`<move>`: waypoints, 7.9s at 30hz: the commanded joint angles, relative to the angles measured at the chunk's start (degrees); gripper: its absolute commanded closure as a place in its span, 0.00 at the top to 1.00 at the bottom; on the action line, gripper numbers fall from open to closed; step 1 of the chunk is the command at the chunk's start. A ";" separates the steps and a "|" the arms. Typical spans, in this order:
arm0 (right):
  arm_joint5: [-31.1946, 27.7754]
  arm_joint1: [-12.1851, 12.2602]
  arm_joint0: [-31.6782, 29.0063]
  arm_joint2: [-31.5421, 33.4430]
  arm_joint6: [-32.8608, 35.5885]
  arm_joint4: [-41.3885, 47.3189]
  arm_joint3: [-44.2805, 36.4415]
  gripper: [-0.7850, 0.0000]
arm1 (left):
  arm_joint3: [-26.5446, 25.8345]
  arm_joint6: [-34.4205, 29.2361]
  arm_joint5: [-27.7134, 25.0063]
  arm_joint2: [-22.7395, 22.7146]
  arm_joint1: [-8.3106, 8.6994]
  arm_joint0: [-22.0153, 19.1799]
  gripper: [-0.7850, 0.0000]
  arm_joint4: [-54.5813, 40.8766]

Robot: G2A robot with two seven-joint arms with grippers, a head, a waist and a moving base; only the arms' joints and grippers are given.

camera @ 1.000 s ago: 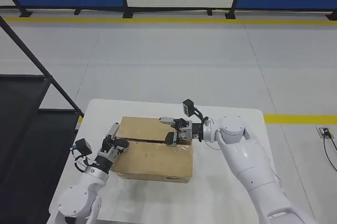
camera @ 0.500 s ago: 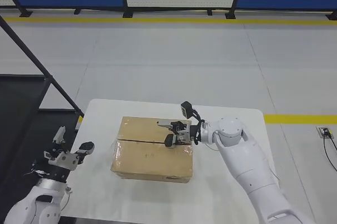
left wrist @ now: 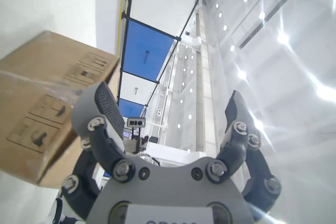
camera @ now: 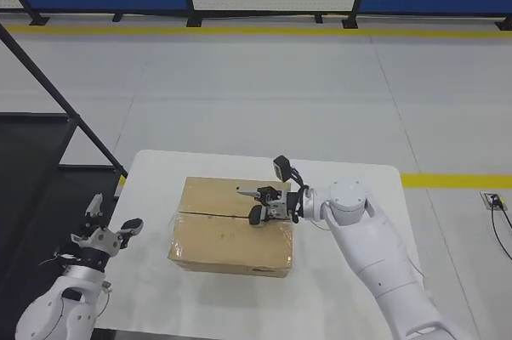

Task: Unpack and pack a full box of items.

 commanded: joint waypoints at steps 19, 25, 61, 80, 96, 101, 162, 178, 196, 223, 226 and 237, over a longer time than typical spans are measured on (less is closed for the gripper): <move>0.39 1.29 -1.98 -1.58 0.14 -1.45 -4.11 1.00 | 11.47 -6.38 7.00 5.45 0.65 -4.09 1.00 2.80; 0.57 1.57 -1.93 -1.97 0.61 -1.09 -4.41 1.00 | 18.30 -4.51 8.68 9.32 0.27 -9.89 1.00 2.41; 1.71 2.59 -0.85 -4.56 -0.49 0.95 -3.98 1.00 | 26.66 4.73 -2.06 13.26 -2.00 -13.23 1.00 -4.45; 2.20 2.65 0.18 -6.47 -1.18 1.81 -3.25 1.00 | 37.14 4.18 -2.93 16.66 -3.82 -23.16 1.00 -14.53; 3.00 2.84 0.98 -7.52 -1.41 2.06 -3.58 1.00 | 35.64 4.88 -15.28 12.44 -4.42 -22.83 1.00 -19.31; 2.67 2.86 1.35 -7.80 -1.27 2.43 -3.05 1.00 | 31.82 5.46 -15.80 10.39 -4.23 -21.38 1.00 -19.90; 4.58 8.22 -9.25 -0.88 -4.73 2.87 -14.86 1.00 | -5.57 11.47 -21.94 13.72 -5.40 -9.87 1.00 0.89; 4.31 8.85 -10.67 -1.25 -6.41 3.46 -17.31 1.00 | -0.35 12.83 -18.09 24.64 -6.57 -14.43 1.00 11.18; 2.11 10.67 -16.50 2.32 -9.02 3.59 -26.33 1.00 | 0.34 11.74 -18.49 29.32 -7.44 -12.62 1.00 17.03; 0.76 12.06 -18.29 3.23 -9.60 5.77 -27.15 1.00 | -6.69 8.84 -19.52 27.86 -7.54 -8.14 1.00 21.77; 0.97 12.11 -17.85 2.89 -9.48 5.89 -26.81 1.00 | -7.62 9.46 -19.99 26.41 -7.56 -7.95 1.00 20.45; 2.02 12.18 -15.88 1.32 -9.53 6.04 -26.09 1.00 | -8.25 11.29 -18.99 18.90 -7.43 -8.42 1.00 13.65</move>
